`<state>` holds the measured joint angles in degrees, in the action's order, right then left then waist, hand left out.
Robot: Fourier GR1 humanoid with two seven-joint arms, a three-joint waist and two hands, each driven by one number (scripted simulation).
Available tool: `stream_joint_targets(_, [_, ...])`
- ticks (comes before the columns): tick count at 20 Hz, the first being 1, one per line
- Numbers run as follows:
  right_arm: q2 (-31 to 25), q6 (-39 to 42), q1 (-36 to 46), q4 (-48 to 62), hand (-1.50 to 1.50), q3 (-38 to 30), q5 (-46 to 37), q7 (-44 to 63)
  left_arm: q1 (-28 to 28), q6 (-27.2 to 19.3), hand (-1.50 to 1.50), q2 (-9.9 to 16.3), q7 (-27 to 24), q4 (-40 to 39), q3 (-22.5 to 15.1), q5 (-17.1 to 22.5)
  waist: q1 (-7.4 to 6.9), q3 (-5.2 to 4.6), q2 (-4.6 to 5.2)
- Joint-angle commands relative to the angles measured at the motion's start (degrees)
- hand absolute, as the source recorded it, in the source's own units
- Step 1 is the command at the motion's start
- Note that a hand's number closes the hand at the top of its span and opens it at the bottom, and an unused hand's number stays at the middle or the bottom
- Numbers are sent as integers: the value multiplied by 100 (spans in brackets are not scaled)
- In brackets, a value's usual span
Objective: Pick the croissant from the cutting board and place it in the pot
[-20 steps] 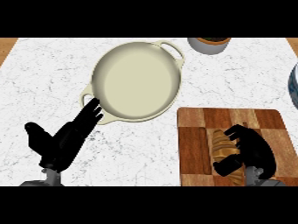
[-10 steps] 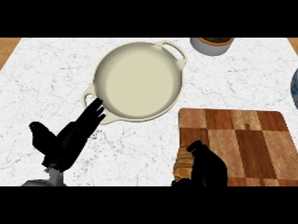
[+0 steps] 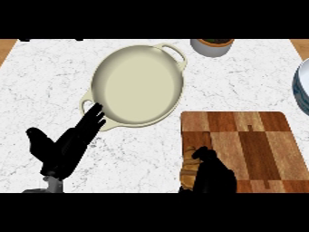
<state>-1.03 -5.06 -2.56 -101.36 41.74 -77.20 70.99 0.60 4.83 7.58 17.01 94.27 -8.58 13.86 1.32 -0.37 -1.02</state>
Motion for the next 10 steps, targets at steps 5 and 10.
stream_joint_targets(5, [98, 577, 587, -1141, 150, 432, -1479, 1422, 17, 22, 0, 63, 63, 67, 83, 62, -17, -4, -19])
stream_joint_targets(10, [98, 788, 1285, -1526, 150, 642, -1706, 1422, -152, 66, 0, 38, 90, 48, 16, 41, -148, -1, 30])
